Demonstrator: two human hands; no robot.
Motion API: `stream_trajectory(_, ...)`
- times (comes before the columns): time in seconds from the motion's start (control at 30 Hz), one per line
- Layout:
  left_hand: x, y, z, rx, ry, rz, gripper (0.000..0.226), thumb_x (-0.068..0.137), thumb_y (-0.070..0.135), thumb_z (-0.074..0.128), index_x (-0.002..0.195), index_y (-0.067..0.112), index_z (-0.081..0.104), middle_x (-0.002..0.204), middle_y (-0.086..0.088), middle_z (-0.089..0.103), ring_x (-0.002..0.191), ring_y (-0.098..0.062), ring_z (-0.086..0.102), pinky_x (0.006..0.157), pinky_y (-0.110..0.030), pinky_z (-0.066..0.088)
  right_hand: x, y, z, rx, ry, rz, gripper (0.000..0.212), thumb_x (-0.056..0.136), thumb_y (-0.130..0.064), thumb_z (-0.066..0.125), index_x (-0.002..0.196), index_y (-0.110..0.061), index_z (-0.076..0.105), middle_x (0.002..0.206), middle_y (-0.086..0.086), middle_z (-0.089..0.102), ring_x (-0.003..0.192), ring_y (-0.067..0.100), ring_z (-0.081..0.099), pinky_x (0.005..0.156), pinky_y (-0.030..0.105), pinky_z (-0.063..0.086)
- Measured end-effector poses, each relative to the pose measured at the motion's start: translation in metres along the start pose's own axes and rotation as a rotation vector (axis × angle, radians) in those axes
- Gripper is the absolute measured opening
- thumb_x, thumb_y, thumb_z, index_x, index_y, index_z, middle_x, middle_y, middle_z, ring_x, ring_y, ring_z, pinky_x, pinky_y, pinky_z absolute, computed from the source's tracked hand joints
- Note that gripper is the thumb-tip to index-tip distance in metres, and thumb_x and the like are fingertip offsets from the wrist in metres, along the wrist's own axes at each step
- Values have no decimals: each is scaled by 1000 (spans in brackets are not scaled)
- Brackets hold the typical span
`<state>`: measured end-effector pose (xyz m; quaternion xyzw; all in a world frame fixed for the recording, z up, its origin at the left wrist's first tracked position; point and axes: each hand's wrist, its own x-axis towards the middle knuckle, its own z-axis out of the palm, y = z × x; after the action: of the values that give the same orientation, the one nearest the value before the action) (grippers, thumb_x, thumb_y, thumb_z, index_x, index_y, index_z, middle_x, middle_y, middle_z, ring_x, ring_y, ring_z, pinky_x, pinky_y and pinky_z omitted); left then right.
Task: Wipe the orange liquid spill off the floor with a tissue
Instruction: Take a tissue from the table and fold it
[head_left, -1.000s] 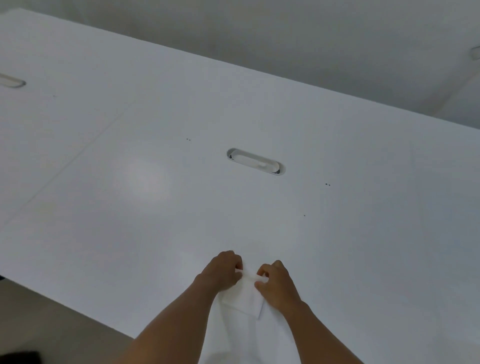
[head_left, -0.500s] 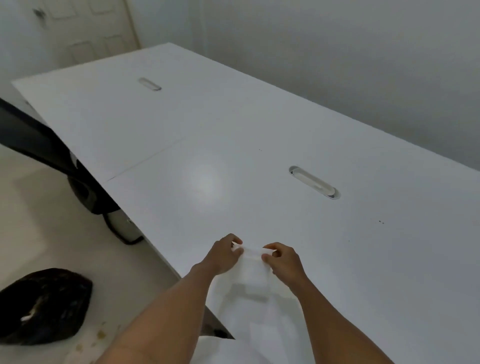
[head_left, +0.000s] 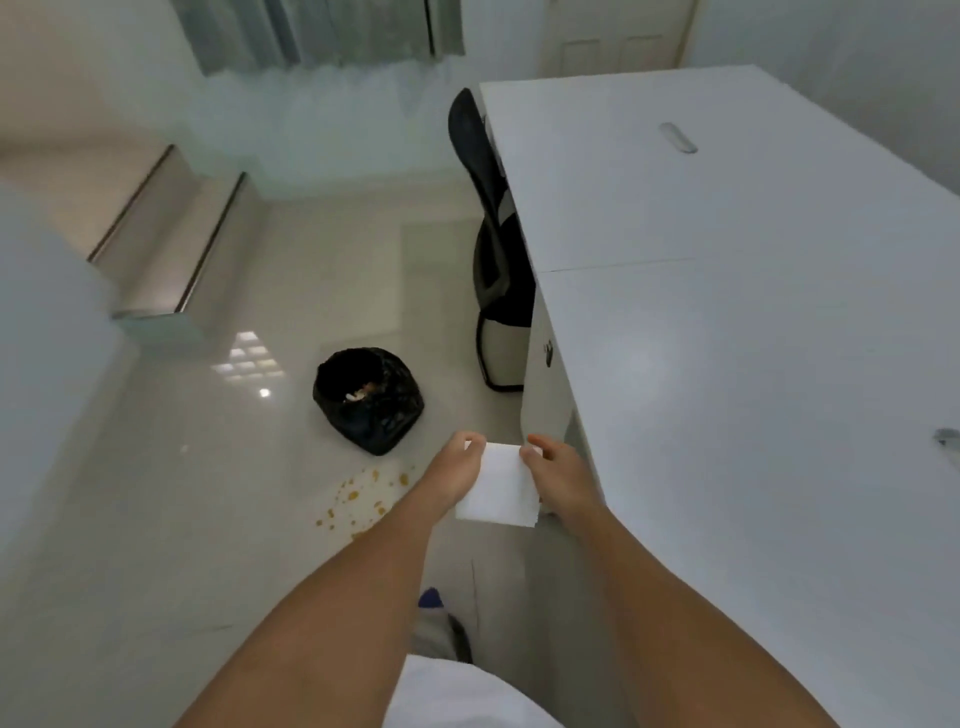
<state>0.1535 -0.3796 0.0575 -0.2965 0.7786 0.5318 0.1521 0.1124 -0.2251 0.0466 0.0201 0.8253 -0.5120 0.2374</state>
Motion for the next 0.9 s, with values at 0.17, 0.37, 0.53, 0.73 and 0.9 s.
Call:
stream_trajectory(0.17, 5, -44, -70, -118, -5, -62, 29, 96, 22, 44, 122, 25, 56, 117, -9, 61, 102, -26, 61, 85, -38, 51, 0, -32, 73, -158, -92, -35, 38, 92, -17, 58, 130, -12, 61, 127, 7, 62, 105, 20, 59, 94, 40, 52)
stream_trajectory(0.37, 28, -88, -156, -106, 47, -41, 31, 90, 11, 44, 113, 25, 58, 103, -3, 61, 88, -19, 59, 67, -31, 50, 17, -70, 159, -32, -108, 49, 25, 92, -22, 64, 115, -12, 67, 108, 9, 65, 89, 23, 67, 66, 35, 62)
stream_trajectory(0.53, 52, -120, -215, -195, 183, -70, 26, 95, 12, 45, 115, 23, 57, 102, -3, 59, 83, -16, 55, 60, -29, 44, 28, -103, 236, -36, -113, 48, 17, 87, -24, 68, 104, -20, 69, 96, 3, 70, 85, 22, 69, 66, 36, 61)
stream_trajectory(0.73, 89, -153, -249, -253, 159, -149, 19, 96, 21, 53, 114, 23, 57, 114, -6, 63, 98, -24, 62, 77, -36, 54, 65, -108, 280, -79, -132, 92, 16, 86, -8, 65, 94, -19, 73, 92, 5, 72, 83, 23, 70, 68, 43, 63)
stream_trajectory(0.9, 114, -164, -256, -332, 118, -243, 28, 95, 22, 57, 123, 24, 55, 117, -4, 65, 103, -25, 65, 83, -50, 60, 106, -110, 294, -44, -161, 116, 18, 88, -9, 67, 84, -26, 69, 93, 4, 71, 88, 26, 69, 73, 46, 62)
